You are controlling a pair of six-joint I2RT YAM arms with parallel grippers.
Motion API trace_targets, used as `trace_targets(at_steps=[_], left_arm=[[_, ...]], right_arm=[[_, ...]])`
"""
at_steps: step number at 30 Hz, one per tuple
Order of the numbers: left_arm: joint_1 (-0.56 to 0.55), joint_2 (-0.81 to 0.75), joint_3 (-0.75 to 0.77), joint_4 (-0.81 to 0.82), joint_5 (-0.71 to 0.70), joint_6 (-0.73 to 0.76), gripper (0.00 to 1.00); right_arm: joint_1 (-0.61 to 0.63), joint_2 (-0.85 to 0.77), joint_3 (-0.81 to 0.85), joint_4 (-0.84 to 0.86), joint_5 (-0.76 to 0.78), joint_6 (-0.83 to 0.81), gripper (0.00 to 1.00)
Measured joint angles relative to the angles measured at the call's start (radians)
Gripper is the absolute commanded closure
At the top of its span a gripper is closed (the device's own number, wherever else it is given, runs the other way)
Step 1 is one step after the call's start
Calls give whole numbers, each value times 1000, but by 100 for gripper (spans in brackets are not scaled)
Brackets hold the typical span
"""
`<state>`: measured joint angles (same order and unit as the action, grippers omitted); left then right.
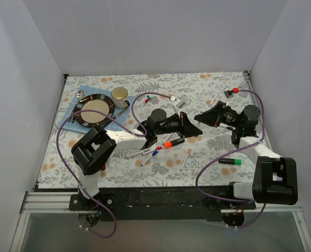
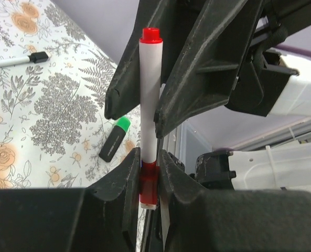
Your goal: Open the pen caps
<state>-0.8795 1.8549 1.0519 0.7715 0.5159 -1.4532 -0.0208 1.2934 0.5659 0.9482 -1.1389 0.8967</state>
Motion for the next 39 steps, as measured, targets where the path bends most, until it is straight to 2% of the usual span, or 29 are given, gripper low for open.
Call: trace_targets(at_steps=[3,4,5,6,7,10,11,21,29,37,39], left_arm=[[6,0,11,-35,25,16,100],[8,0,11,-43,29,23,100],[9,0,11,-47,35,24,93],[10,0,11,-49,42,23,83],[13,0,11,-50,47,17,69],[19,-1,1,-32,51,-3,54],[23,-3,-9,-22,52,-14,53],[45,-6,-58,76,59,-85,53],[45,5,-58,167,85,-146,53],[38,30,-58,172,88,-156,53],[31,39,-55,170,88,-156,56]], right_arm=[[9,13,13,-34,-14,-28,99],[10,17,16,-43,-20,-31,99],[11,21,20,-54,-25,-38,99],[12,24,22,-63,-28,-42,99],[12,24,23,-68,-29,-44,99],[15,24,23,-68,-32,-44,99],[16,24,23,-63,-34,-40,99],[6,-37,-77,43,48,22,99],[-21,-42,-189,237,145,150,99],[-36,-42,-196,327,184,216,99],[-37,-42,-204,335,193,224,99]])
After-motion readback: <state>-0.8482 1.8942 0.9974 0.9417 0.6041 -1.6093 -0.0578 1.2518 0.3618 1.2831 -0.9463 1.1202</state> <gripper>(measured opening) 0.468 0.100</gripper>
